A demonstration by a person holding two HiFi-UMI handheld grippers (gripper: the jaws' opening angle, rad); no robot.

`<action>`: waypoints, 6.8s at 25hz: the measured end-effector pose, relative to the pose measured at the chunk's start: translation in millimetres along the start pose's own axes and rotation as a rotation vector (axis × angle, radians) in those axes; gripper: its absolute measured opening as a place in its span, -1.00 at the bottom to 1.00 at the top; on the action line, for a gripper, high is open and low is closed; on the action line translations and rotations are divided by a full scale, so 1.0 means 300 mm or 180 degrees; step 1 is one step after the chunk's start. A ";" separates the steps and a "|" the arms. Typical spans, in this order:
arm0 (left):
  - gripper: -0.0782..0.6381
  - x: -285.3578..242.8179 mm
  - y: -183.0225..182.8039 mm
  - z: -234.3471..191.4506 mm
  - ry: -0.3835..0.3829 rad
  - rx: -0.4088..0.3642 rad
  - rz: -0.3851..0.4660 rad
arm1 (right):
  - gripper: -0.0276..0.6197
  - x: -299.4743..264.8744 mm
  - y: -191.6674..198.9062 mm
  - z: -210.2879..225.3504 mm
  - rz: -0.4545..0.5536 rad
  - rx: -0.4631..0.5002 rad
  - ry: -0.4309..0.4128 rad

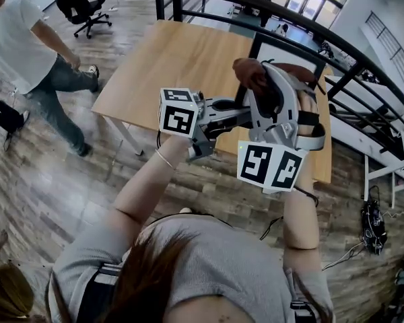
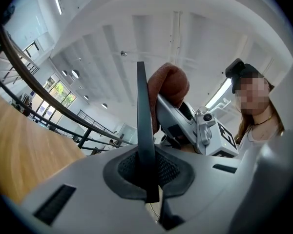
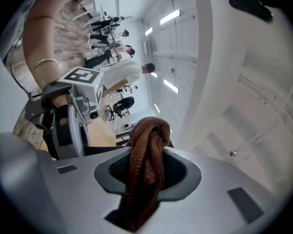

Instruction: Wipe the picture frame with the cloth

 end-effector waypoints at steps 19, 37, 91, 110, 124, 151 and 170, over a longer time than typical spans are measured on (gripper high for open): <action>-0.73 0.155 -0.077 -0.014 -0.0243 0.0070 0.0314 | -0.50 0.076 -0.116 -0.183 0.0285 -0.0412 -0.0522; -0.74 0.184 -0.092 -0.031 -0.0278 0.0181 0.0545 | -0.50 0.211 -0.041 -0.302 0.0228 -0.0789 -0.0807; -0.73 0.048 -0.027 -0.053 -0.0129 0.0041 0.0285 | -0.50 0.087 0.173 -0.144 -0.0441 -0.0392 -0.0389; -0.73 0.047 -0.029 -0.056 -0.0186 0.0066 0.0398 | -0.50 0.209 0.227 -0.336 -0.0553 -0.0548 -0.0978; -0.73 0.051 -0.030 -0.057 -0.0146 -0.0003 0.0247 | -0.50 0.234 0.261 0.235 -0.0474 -0.0424 0.0553; -0.73 0.049 -0.034 -0.055 0.0057 0.0044 0.0298 | -0.50 0.017 0.274 0.120 -0.0543 -0.0014 0.0334; -0.73 0.045 -0.027 -0.060 0.0022 0.0130 0.0500 | -0.50 0.178 0.317 -0.137 -0.0573 -0.0459 -0.0268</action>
Point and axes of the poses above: the fingertips, and each gripper's own axes: x backward along the fingers, z to its right, y out of its underside, the point moved 4 cm from there along x, backward along the fingers, and after that the axes turned 1 degree about -z, right-handed, at the moved point
